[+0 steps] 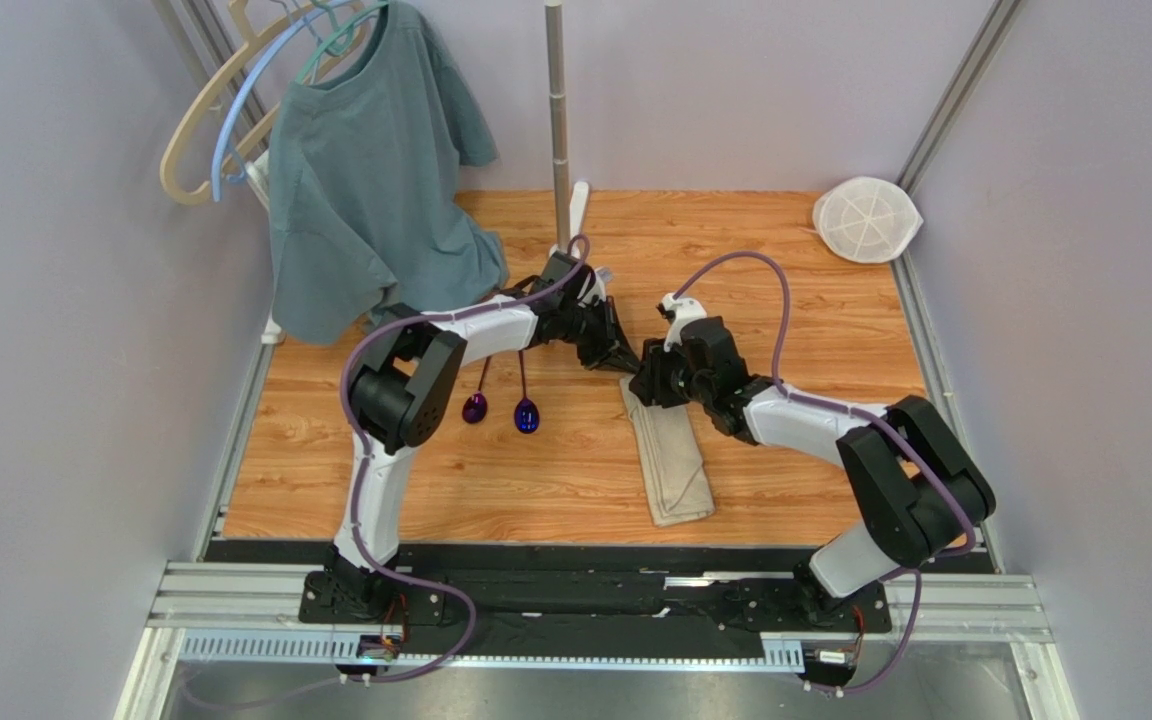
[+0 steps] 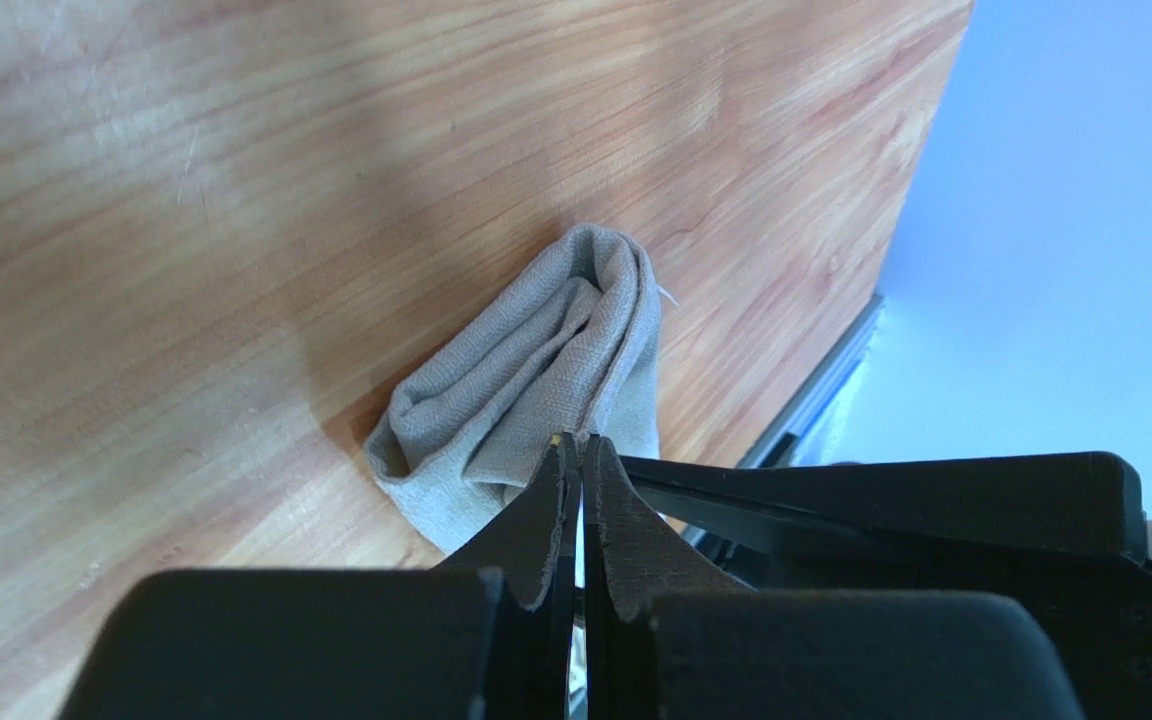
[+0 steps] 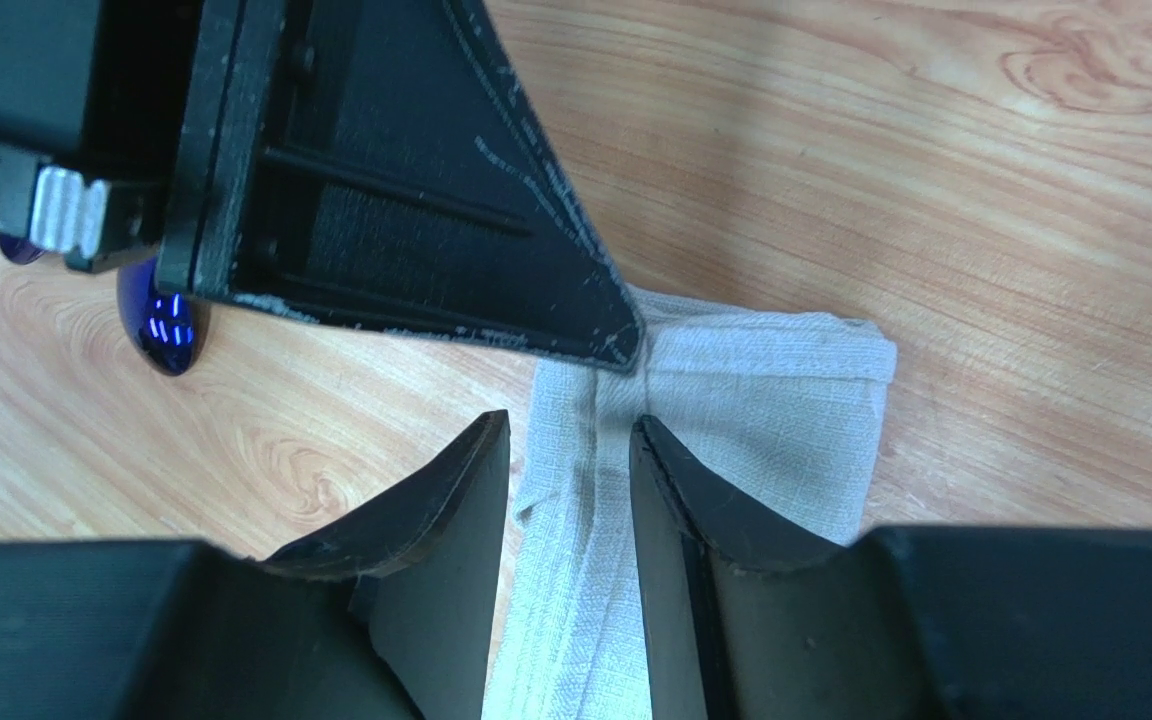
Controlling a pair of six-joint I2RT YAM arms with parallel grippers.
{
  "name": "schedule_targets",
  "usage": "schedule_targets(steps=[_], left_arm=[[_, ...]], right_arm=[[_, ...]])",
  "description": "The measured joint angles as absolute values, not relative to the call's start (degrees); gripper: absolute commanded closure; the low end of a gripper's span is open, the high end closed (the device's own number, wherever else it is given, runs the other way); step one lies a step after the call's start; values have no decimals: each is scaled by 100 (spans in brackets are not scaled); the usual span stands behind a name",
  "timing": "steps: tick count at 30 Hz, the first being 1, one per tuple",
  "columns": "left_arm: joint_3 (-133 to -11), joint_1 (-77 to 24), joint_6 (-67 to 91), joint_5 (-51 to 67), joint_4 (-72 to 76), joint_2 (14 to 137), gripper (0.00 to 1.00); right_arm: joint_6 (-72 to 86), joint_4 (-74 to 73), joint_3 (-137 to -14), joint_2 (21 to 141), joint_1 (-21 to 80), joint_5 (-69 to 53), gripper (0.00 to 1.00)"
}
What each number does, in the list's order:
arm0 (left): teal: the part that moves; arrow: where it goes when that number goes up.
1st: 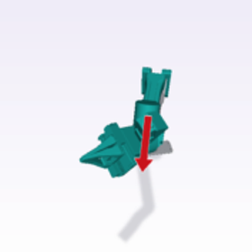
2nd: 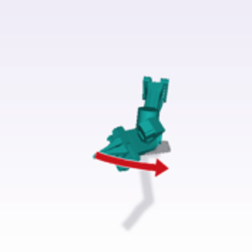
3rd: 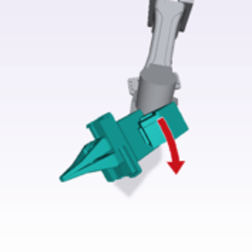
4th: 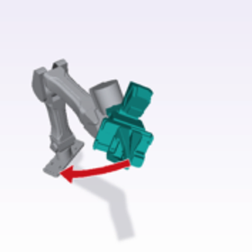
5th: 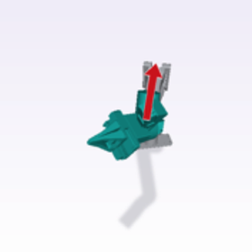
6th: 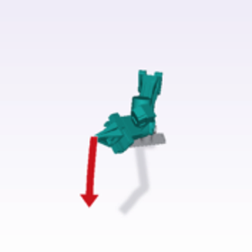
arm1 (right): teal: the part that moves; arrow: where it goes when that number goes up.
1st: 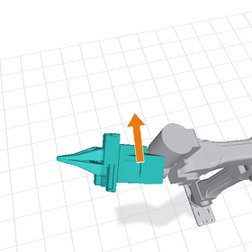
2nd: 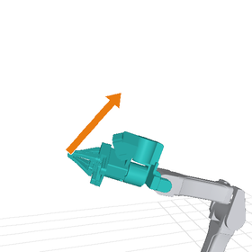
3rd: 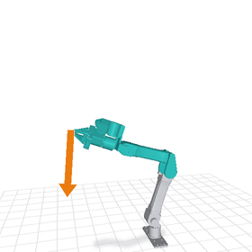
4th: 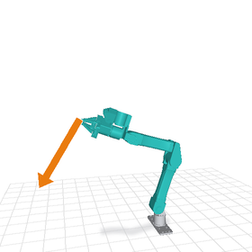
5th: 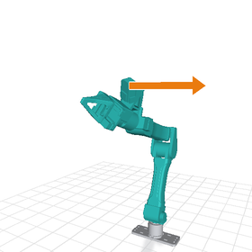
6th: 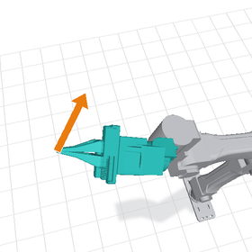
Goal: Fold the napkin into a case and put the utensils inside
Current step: Stuff the top corner of the smaller-rectangle-folded napkin into the folded napkin.
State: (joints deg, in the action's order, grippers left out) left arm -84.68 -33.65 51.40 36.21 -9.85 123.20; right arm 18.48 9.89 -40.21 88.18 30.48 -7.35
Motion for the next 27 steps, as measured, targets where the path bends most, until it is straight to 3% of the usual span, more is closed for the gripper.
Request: schedule_targets(steps=[14, 27], left_arm=[[-7778, -3343, 6667, 3830, 102, 12036, 100], [-7620, -3315, 7054, 3809, 325, 12025, 100]], right_arm=[[1809, 1267, -3927, 8818, 3256, -27, 63], [2115, 1387, -3920, 8875, 3406, 309, 74]])
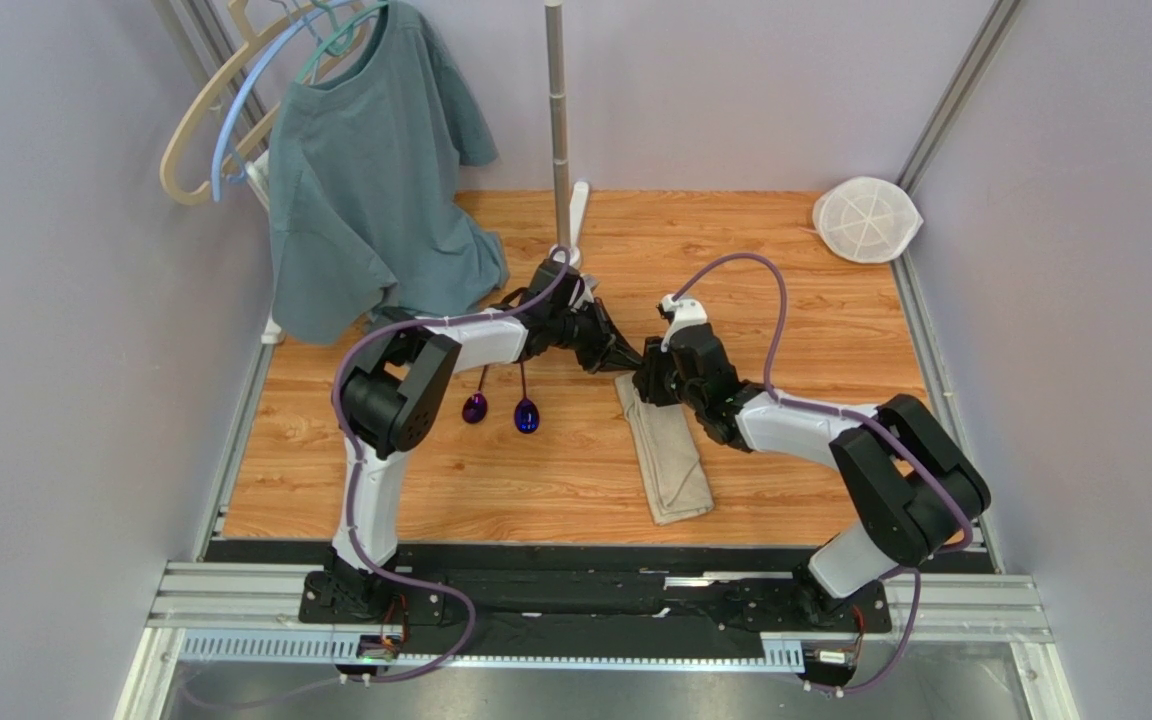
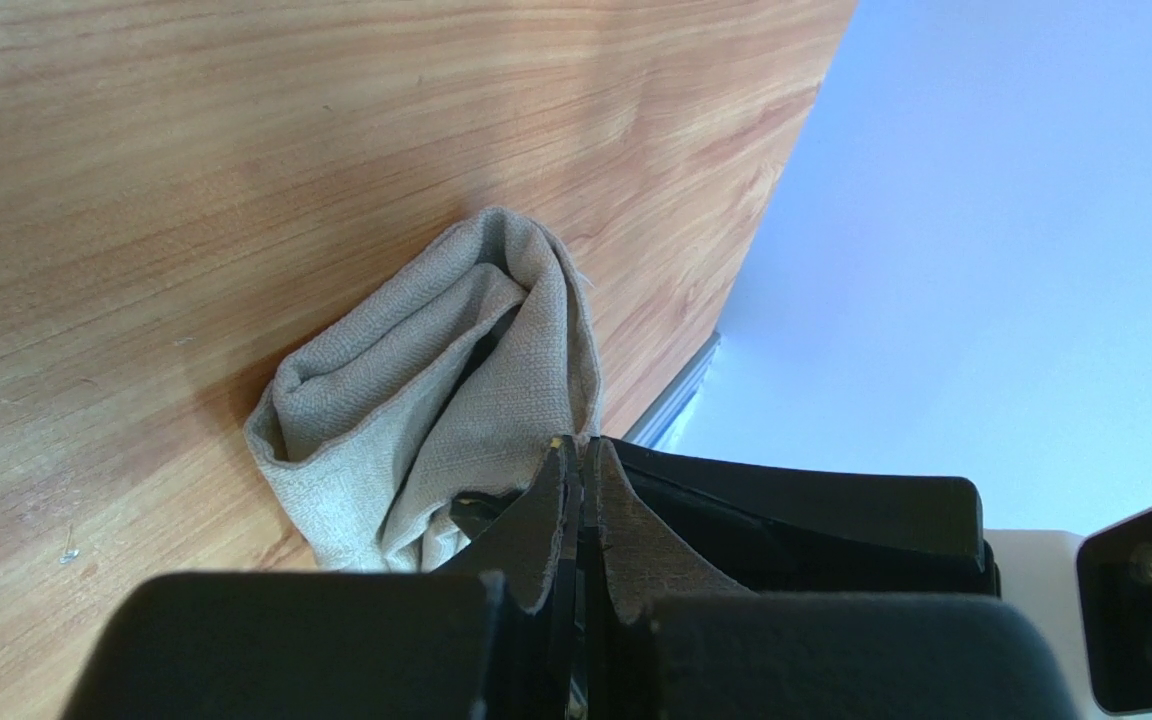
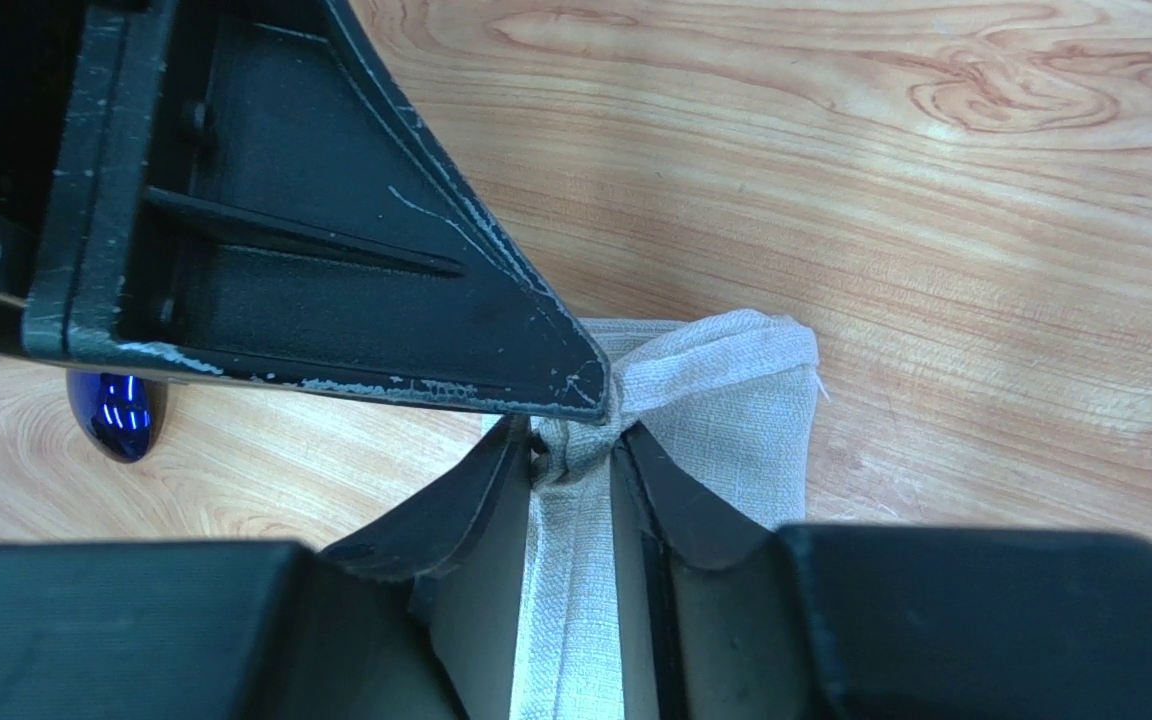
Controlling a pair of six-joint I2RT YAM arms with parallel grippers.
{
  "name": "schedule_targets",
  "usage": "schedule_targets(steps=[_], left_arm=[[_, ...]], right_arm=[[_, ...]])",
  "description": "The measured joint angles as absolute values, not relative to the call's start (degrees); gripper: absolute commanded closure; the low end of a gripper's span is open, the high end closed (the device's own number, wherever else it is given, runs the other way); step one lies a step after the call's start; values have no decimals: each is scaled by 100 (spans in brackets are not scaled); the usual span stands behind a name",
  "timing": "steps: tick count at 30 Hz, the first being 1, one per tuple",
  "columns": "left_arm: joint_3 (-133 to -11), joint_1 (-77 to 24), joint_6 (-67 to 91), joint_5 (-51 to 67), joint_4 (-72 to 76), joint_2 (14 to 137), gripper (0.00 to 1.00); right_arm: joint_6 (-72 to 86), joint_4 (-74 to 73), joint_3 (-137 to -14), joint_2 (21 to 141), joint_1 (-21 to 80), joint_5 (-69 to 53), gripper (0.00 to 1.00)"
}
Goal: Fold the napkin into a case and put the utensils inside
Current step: Stuff the top corner of the smaller-rectangle-folded napkin into the folded napkin.
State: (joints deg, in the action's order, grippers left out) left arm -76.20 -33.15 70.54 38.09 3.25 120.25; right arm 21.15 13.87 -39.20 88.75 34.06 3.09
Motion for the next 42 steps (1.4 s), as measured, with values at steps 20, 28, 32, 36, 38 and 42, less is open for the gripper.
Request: schedule_targets(steps=[20, 28, 32, 36, 38, 42], left_arm=[[-7474, -3330, 6156, 3649, 355, 11804, 58], [-7472, -3374, 4703, 2554, -458, 10770, 80], [-7454, -3632, 4077, 2132, -471, 10619, 79], [-7227, -4073, 3623, 1763, -558, 10621, 78], [-7070, -4230, 3553, 1745, -545, 10621, 73], [-6545, -4298, 3570, 1778, -200, 10602, 54]], right_arm=[[1892, 764, -4047, 8700, 3304, 283, 100], [1817, 1, -4178, 8455, 2945, -217, 100], [1885, -392, -4521, 8591, 2783, -554, 100], [1990, -598, -4683, 8702, 2602, -919, 100], [2018, -716, -4775, 8777, 2517, -1090, 100], [2091, -832, -4917, 8919, 2427, -1354, 100]])
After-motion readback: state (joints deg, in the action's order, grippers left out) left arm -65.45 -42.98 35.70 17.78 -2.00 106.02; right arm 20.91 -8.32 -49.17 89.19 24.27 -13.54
